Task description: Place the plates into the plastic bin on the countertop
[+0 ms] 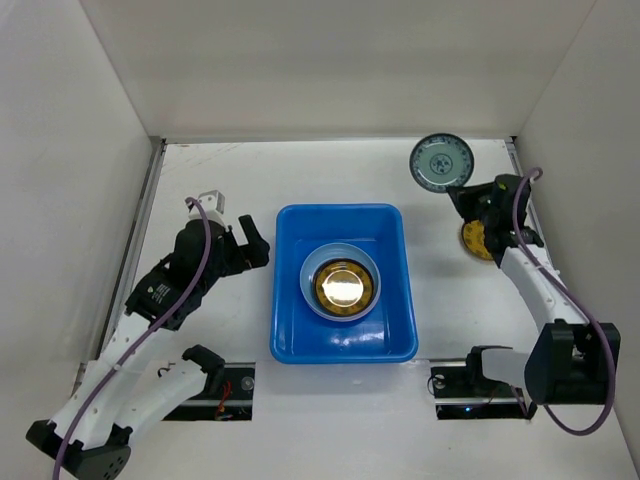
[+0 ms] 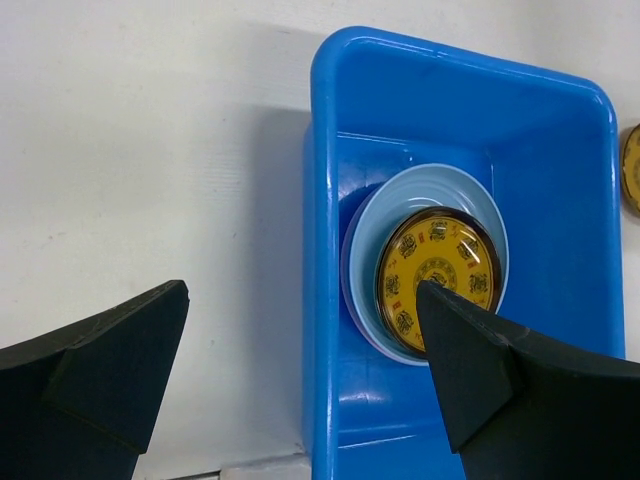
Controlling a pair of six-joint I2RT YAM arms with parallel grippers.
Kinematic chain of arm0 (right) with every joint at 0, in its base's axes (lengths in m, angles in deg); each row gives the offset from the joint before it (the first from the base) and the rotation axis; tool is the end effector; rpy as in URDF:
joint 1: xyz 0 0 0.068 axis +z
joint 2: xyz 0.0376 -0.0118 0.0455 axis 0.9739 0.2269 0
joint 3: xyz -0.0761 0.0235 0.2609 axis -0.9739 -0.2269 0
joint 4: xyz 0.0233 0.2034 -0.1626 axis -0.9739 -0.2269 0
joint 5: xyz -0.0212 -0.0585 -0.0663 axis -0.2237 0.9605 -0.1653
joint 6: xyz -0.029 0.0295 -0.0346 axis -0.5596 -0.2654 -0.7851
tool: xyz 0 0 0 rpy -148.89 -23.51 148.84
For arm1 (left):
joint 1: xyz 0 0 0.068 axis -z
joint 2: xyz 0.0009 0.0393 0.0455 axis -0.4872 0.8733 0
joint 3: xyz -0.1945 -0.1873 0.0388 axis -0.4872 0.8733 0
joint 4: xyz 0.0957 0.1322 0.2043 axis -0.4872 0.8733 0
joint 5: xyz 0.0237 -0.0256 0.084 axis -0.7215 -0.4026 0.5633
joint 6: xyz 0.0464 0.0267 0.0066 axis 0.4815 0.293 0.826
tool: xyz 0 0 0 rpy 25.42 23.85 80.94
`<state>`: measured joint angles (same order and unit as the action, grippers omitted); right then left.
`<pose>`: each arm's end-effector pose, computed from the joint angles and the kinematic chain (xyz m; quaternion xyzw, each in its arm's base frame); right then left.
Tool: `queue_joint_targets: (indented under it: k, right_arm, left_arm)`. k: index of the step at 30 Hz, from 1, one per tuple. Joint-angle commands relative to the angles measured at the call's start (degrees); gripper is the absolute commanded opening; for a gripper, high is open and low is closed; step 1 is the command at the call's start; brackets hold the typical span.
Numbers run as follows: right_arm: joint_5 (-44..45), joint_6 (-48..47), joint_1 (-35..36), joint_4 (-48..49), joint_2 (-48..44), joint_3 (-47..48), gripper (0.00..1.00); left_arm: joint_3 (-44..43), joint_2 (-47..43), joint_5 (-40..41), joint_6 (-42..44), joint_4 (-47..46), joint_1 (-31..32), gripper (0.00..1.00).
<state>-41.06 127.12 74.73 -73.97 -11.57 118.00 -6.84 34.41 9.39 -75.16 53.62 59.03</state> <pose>0.2757 -0.0080 0.2699 0.4909 0.6848 0.3292 0.4262 0.1339 -0.0694 0.3588 -0.0445 0.8423 -0.1940 0.5009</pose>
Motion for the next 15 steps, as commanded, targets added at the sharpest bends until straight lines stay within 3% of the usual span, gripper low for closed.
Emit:
queue_joint_targets:
  k: [1,9,15]
  right_arm:
    - [-1.7,-6.6,4.9,-4.0,-1.6,7.7,0.0]
    - [-0.6,-21.3,24.7,-26.2,-3.4,14.8,0.0]
    - [2.8,-24.0,33.6,-36.3,-5.4,13.9,0.01]
  left_arm:
    - [1.6,-0.9,-0.2,-0.9,-3.6,-0.3,1.0]
    - [3.6,0.2,-0.4,-0.9,-5.8,-2.9,1.0]
    - [5.6,0.6,-1.0,-1.0,-8.9,-3.3,1.0]
